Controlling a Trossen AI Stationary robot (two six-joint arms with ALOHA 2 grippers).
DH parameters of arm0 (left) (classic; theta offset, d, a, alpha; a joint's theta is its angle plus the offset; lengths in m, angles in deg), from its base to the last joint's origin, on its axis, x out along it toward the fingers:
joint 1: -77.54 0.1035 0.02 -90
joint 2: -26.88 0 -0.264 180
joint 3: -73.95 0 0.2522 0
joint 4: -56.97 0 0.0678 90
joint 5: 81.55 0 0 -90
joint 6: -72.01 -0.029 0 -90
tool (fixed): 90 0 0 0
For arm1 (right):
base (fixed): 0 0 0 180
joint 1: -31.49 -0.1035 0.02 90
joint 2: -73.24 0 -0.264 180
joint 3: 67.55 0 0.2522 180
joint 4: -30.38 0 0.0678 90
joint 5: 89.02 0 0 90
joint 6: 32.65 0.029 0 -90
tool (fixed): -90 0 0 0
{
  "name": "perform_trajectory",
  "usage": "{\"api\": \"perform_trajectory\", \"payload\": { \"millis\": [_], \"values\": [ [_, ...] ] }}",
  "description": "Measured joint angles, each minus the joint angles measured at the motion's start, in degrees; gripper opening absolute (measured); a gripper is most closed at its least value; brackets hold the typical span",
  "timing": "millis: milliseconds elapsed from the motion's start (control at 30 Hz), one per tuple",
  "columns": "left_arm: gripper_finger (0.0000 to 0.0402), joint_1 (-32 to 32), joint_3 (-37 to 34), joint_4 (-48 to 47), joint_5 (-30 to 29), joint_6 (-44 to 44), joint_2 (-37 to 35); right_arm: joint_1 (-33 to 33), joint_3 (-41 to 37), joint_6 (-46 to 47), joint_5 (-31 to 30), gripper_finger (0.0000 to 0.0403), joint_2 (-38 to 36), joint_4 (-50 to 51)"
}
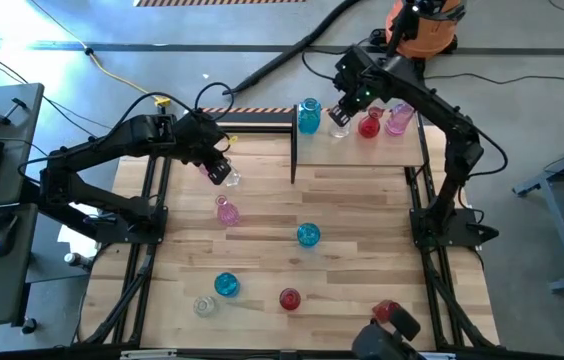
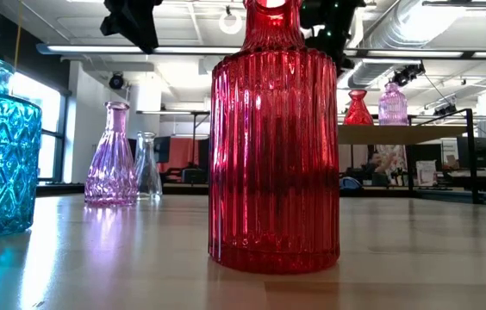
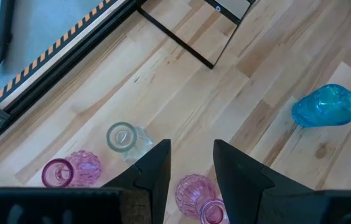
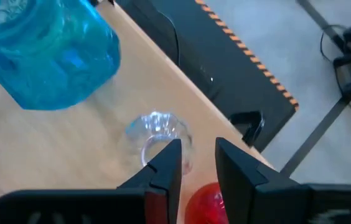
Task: Sort vases onto shelf
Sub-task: Put the middle transparent vase on the shelf, then put the top blue vase on the shelf aligned with the other blue vase
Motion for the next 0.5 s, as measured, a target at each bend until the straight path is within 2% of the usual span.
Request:
{"api": "perform_trajectory", "payload": {
  "millis": [133, 500],
  "values": [
    [0.0113, 0.0, 0.0, 0.01, 0.0, 0.52, 0.0, 0.02, 1.57, -0.36, 0.02, 0.0079, 0.0, 0.88],
    [0.0113, -0.02, 0.0, 0.01, 0.0, 1.0, 0.0, 0.02, 9.57, -0.82, -0.35, 0.0079, 0.0, 11.27]
  ]
}}
